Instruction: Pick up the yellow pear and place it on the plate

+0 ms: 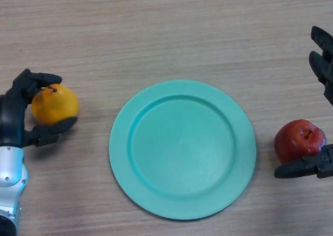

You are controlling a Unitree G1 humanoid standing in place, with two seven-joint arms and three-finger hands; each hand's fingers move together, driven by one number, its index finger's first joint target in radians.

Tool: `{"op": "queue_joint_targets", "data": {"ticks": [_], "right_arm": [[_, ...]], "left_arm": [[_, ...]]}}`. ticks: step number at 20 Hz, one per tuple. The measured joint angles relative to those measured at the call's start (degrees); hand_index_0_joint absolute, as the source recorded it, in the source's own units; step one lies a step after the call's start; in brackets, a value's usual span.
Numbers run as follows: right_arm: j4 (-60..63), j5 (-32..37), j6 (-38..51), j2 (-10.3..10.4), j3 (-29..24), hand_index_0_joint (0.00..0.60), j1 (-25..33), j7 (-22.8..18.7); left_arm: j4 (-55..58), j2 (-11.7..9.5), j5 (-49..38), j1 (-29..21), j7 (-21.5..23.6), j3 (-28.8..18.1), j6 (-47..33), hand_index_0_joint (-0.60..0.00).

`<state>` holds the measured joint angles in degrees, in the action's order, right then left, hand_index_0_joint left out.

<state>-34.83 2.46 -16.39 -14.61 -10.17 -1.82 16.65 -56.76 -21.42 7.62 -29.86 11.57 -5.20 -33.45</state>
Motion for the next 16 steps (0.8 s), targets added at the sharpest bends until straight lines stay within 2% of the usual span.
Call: {"op": "queue_joint_targets", "data": {"ticks": [6,10,13,14,15,16], "right_arm": [[-0.04,0.0,0.0,0.0,0.0,0.0,0.07,-0.01],[-0.03,-0.01,0.0,0.0,0.01,0.0,0.47,-0.01],[0.01,0.0,0.0,0.01,0.0,0.0,0.3,-0.02],[0.01,-0.01,0.0,0.01,0.0,0.0,0.22,-0.02],[0.01,0.0,0.0,0.01,0.01,0.0,0.21,-0.02],[0.0,-0.01,0.0,0.01,0.01,0.0,0.15,-0.02]], "left_arm": [[-5.29,0.76,-0.28,-3.03,-0.19,0.0,-1.83,-0.6],[-5.2,2.67,-5.93,-4.05,-11.18,-0.03,-0.69,-0.6],[-2.35,2.35,-9.77,-4.63,-10.58,-0.03,6.4,-0.6],[-1.97,2.09,-9.49,-4.57,-9.96,-0.01,7.05,-0.45],[-1.35,2.08,-9.47,-4.4,-9.57,-0.01,7.69,-0.35],[-0.1,2.07,-9.33,-3.95,-9.2,-0.01,8.92,-0.2]]}}
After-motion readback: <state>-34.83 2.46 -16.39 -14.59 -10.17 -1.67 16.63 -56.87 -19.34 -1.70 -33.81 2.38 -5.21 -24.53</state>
